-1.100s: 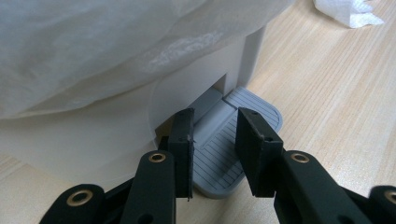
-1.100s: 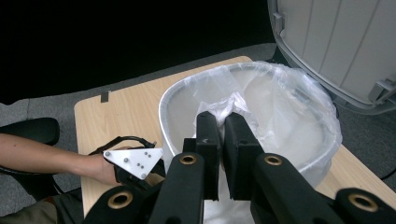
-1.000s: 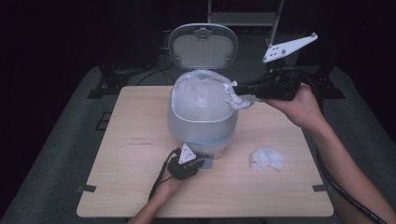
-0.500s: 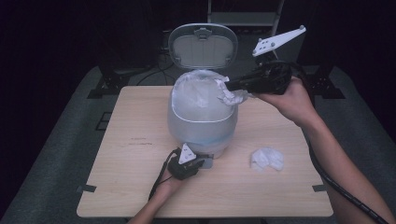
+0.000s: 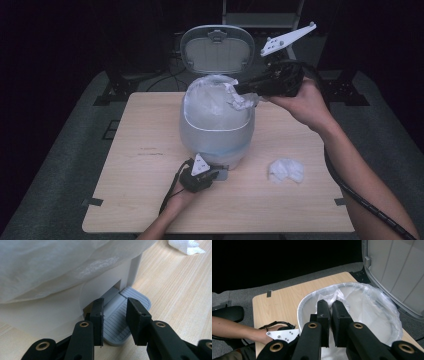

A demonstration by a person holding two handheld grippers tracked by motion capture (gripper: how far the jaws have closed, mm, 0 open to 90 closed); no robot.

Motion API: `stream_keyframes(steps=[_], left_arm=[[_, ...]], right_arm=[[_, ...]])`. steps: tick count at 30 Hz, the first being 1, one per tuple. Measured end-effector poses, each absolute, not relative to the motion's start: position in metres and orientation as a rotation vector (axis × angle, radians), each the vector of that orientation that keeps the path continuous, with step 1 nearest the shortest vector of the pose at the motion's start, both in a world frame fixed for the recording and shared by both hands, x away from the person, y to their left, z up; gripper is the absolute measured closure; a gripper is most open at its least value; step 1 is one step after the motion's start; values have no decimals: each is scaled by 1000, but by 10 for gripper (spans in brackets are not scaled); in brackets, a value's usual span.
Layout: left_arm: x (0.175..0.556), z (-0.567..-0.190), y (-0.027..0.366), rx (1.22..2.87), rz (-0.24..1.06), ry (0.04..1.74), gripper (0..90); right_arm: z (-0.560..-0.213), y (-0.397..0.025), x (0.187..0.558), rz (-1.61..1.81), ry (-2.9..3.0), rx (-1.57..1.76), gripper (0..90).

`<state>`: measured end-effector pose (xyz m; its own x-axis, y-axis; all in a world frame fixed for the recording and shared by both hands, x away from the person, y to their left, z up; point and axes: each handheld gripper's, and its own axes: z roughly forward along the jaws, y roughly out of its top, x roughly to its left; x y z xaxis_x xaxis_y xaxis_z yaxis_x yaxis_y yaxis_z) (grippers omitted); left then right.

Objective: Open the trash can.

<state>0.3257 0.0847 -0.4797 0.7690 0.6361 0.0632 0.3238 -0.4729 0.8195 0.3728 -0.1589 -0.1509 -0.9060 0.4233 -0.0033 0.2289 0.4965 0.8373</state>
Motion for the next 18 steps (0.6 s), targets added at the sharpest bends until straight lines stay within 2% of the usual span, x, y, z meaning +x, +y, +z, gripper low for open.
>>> stream_keyframes(steps=[18], left_arm=[[326, -480, 85, 2096, 457, 715, 677]], right_arm=[[-152, -146, 380, 1356, 2552, 550, 847]])
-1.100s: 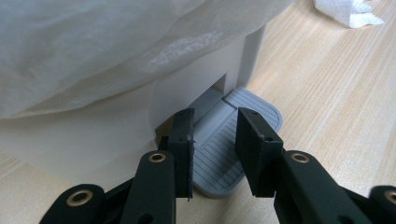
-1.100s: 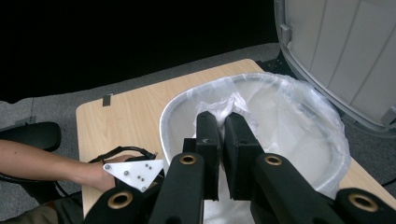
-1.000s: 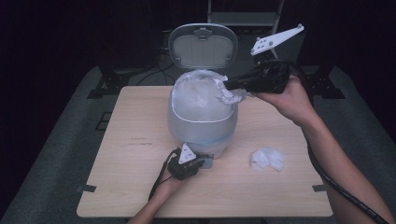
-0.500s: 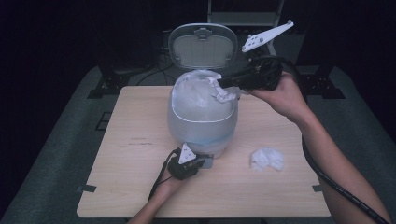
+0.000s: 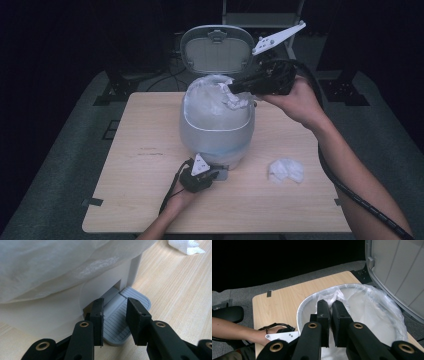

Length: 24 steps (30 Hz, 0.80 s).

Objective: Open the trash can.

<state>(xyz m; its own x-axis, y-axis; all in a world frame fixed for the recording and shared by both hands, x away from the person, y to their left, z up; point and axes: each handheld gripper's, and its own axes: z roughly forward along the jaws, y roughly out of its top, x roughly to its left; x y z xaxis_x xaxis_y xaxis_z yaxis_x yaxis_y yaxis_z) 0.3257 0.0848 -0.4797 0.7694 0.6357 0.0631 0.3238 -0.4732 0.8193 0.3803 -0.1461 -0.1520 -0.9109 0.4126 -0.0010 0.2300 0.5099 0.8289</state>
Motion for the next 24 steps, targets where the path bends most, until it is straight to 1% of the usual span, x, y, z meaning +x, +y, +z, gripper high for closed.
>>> stream_keyframes(steps=[24], left_arm=[[326, -480, 85, 2094, 458, 715, 677]], right_arm=[[-154, -123, 390, 1334, 2584, 537, 846]])
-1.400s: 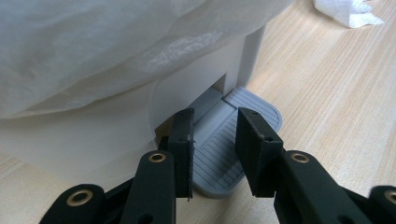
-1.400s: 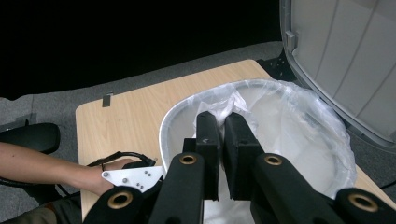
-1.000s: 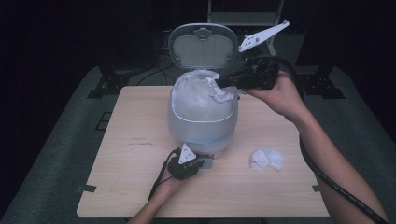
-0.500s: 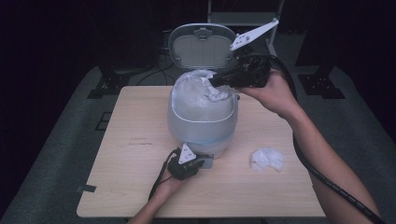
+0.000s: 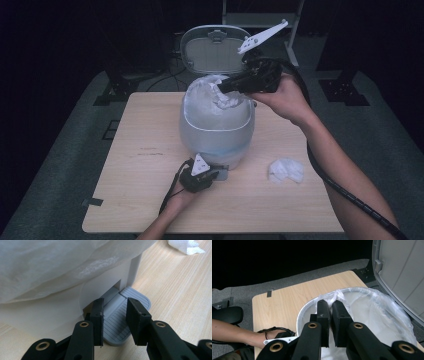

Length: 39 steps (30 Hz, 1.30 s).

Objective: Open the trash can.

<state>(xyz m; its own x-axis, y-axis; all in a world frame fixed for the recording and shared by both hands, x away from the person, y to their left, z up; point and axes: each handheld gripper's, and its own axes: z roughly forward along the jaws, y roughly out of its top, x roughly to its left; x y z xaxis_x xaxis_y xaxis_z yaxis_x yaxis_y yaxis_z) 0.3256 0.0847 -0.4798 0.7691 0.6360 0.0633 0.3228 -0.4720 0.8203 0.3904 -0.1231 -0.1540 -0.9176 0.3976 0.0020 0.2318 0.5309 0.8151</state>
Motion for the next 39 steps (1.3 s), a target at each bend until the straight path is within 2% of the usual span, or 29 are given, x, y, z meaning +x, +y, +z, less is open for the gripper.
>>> stream_keyframes(steps=[21, 26, 39], left_arm=[[326, -480, 85, 2092, 460, 713, 676], [326, -480, 85, 2092, 459, 713, 676], [326, -480, 85, 2092, 456, 711, 676]], right_arm=[[-162, -104, 402, 1307, 2615, 543, 841], [-167, -100, 408, 1279, 2611, 568, 780], [-181, -103, 417, 1253, 2635, 616, 733]])
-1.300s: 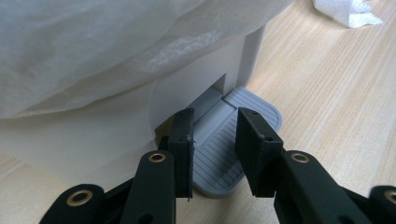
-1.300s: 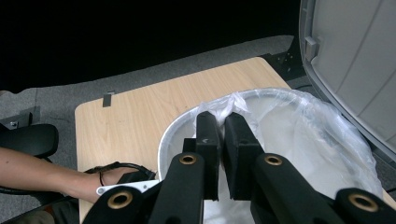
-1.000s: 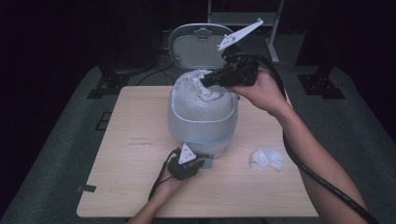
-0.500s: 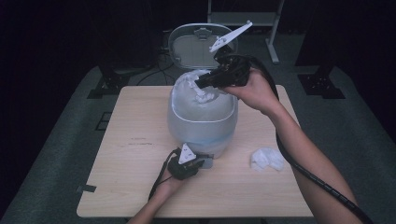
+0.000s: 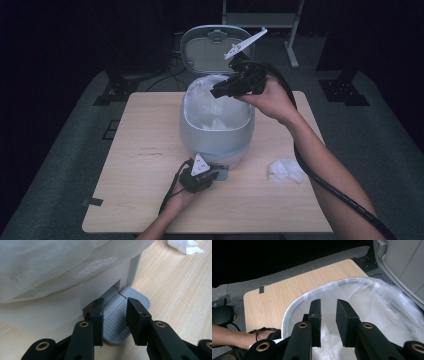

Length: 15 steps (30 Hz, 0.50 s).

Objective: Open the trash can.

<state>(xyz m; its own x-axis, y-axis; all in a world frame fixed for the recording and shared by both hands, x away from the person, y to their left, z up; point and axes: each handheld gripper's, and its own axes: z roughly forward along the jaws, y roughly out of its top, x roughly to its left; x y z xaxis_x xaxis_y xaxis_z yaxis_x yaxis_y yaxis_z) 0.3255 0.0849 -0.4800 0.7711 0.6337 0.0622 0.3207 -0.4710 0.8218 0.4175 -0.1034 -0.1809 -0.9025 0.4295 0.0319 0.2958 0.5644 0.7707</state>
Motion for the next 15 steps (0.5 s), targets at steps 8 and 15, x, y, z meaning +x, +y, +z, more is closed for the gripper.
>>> stream_keyframes(steps=[8, 15], left_arm=[[326, -480, 85, 2093, 457, 711, 676], [325, -480, 85, 2094, 458, 711, 676]], right_arm=[[-186, -111, 415, 1256, 2643, 629, 720], [-187, -121, 412, 1267, 2632, 634, 710]])
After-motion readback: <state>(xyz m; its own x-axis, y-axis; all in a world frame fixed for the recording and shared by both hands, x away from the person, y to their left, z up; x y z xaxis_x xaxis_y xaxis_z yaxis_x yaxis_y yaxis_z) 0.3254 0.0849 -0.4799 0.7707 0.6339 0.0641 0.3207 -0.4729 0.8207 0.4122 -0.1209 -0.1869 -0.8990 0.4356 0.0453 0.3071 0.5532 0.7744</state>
